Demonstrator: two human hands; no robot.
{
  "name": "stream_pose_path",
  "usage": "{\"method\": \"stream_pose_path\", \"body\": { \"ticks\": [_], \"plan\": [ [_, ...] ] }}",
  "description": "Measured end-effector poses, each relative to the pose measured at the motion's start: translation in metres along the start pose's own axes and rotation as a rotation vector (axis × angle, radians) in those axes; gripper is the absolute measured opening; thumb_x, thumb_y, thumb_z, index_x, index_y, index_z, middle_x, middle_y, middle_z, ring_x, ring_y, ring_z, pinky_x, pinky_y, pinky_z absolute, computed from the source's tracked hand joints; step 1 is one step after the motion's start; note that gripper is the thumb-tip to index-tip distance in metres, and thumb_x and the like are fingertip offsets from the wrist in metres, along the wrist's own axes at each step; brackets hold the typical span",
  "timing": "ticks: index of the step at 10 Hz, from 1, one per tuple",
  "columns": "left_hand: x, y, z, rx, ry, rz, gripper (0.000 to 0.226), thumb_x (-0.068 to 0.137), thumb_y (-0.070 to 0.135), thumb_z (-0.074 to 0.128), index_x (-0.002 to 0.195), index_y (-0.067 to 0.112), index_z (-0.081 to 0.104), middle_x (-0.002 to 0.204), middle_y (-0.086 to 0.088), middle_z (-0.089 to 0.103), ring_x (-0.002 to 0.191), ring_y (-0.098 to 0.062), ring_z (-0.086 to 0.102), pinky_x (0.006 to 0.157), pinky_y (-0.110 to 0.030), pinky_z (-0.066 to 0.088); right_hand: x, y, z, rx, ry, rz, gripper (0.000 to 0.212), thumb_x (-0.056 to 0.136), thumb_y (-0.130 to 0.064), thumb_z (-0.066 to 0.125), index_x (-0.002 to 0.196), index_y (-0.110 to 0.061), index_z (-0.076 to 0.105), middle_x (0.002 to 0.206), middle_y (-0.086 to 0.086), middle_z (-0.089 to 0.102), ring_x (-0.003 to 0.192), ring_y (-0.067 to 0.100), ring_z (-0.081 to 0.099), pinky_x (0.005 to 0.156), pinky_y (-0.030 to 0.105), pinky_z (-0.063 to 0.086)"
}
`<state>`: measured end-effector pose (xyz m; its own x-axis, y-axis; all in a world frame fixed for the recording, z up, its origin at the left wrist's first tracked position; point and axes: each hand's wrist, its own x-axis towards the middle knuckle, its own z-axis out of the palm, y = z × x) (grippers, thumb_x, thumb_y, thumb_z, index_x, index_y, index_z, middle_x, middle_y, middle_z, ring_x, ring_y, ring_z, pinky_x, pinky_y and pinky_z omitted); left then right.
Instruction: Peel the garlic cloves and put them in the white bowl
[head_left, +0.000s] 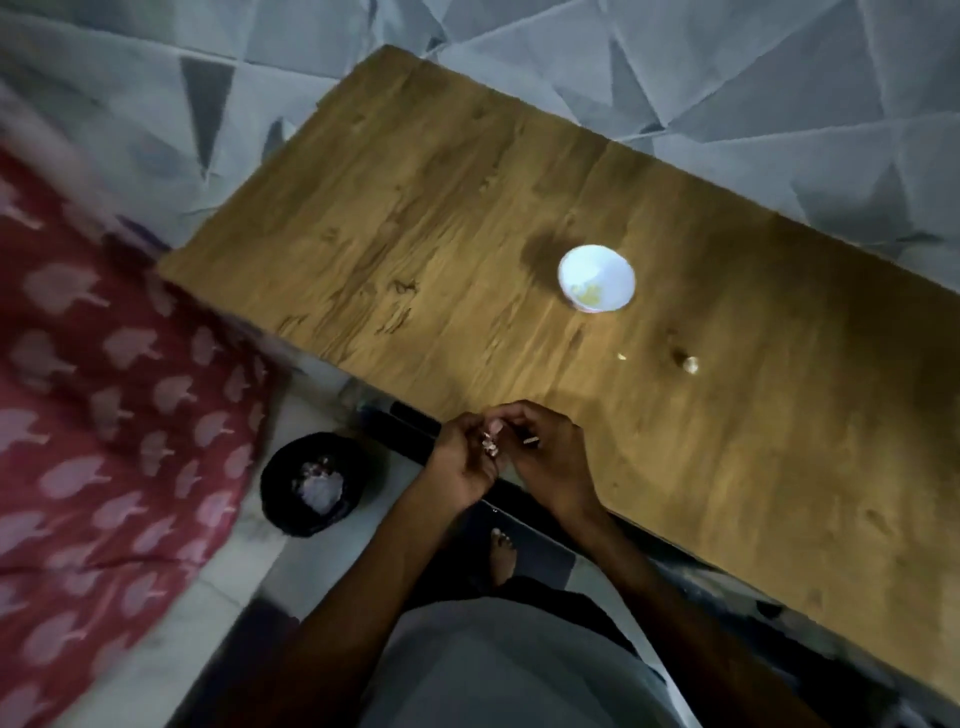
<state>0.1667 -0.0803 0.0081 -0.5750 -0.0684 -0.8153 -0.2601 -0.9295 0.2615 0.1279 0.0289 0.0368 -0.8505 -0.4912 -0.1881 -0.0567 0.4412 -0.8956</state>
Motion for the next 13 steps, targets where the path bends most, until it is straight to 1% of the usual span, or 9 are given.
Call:
{"method": "stream_pose_path", "body": {
  "ticks": [1,3,5,7,8,9,10,11,13],
  "plan": [
    [-0.008,0.013,-0.042,-0.139,0.078,0.049,0.04,0.097,0.014,0.03,0.098,-0.003,0.067,0.102,-0.018,0.064,0.078,-0.023,0.062,0.064,-0.029,0.056,-0.001,-0.011,0.035,0.074,-0.155,0.006,0.013,0.092,-0.015,0.065,0.099,-0.016,0.076,0.093,-0.007,0.075,0.088,0.007,0.07,0.08,0.025,0.055],
    [-0.024,0.056,-0.148,-0.429,0.185,0.223,0.039,0.101,0.014,0.03,0.13,0.0,0.051,0.079,-0.014,0.074,0.065,-0.023,0.073,0.054,-0.03,0.058,-0.005,-0.023,0.138,0.003,-0.403,-0.053,0.011,0.09,-0.018,0.063,0.087,-0.02,0.073,0.085,-0.01,0.073,0.08,0.003,0.067,0.073,0.023,0.052],
    [0.034,0.105,-0.289,-0.577,0.349,0.237,0.045,0.103,0.016,0.028,0.141,-0.004,0.041,0.147,-0.02,0.043,0.138,-0.031,0.039,0.101,-0.039,0.04,0.018,0.005,0.294,-0.093,-0.51,0.026,0.013,0.09,-0.009,0.064,0.087,-0.019,0.072,0.086,-0.005,0.072,0.077,-0.004,0.064,0.072,0.013,0.047],
    [0.189,0.115,-0.467,-0.564,0.326,0.199,0.042,0.102,0.021,0.027,0.126,-0.002,0.051,0.097,-0.013,0.072,0.092,-0.023,0.07,0.081,-0.028,0.057,0.05,0.132,0.467,-0.083,-0.567,0.118,0.027,0.096,-0.022,0.054,0.11,-0.009,0.072,0.111,0.004,0.073,0.105,0.014,0.067,0.092,0.029,0.053],
    [0.272,0.109,-0.539,-0.625,0.217,0.218,0.064,0.103,0.036,0.012,0.148,-0.009,0.022,0.15,-0.021,0.036,0.142,-0.028,0.033,0.117,-0.031,0.023,0.055,0.206,0.536,-0.111,-0.723,0.201,0.043,0.101,-0.03,0.044,0.132,-0.007,0.06,0.136,0.005,0.06,0.126,0.009,0.054,0.106,0.02,0.04],
    [0.348,0.097,-0.595,-0.741,0.223,0.214,0.075,0.099,0.056,0.013,0.149,0.003,0.029,0.149,-0.017,0.04,0.139,-0.03,0.036,0.117,-0.036,0.022,0.078,0.289,0.595,-0.177,-0.89,0.32,0.048,0.106,-0.023,0.036,0.149,-0.001,0.033,0.155,0.011,0.035,0.143,0.015,0.03,0.107,0.011,0.023],
    [0.395,0.085,-0.628,-0.879,0.272,0.224,0.07,0.098,0.063,0.026,0.151,0.018,0.032,0.129,-0.011,0.054,0.119,-0.025,0.052,0.112,-0.035,0.028,0.115,0.334,0.641,-0.23,-0.856,0.494,0.052,0.107,-0.026,0.037,0.151,-0.001,0.027,0.158,0.014,0.028,0.147,0.027,0.024,0.114,0.026,0.021],
    [0.397,0.087,-0.628,-0.8,0.199,0.204,0.076,0.092,0.072,0.029,0.151,0.025,0.03,0.154,-0.005,0.035,0.143,-0.029,0.031,0.12,-0.049,0.017,0.144,0.381,0.668,-0.227,-0.734,0.515,0.045,0.107,-0.022,0.036,0.148,-0.003,0.034,0.149,0.012,0.039,0.139,0.025,0.037,0.106,0.021,0.027],
    [0.369,0.109,-0.619,-0.815,0.21,0.19,0.076,0.092,0.072,0.026,0.148,0.022,0.04,0.148,-0.02,0.042,0.137,-0.034,0.04,0.116,-0.05,0.024,0.109,0.316,0.644,0.0,-0.686,0.597,0.072,0.097,-0.05,0.05,0.148,-0.003,0.033,0.154,0.014,0.035,0.142,0.022,0.034,0.118,0.032,0.027]
  ]
}}
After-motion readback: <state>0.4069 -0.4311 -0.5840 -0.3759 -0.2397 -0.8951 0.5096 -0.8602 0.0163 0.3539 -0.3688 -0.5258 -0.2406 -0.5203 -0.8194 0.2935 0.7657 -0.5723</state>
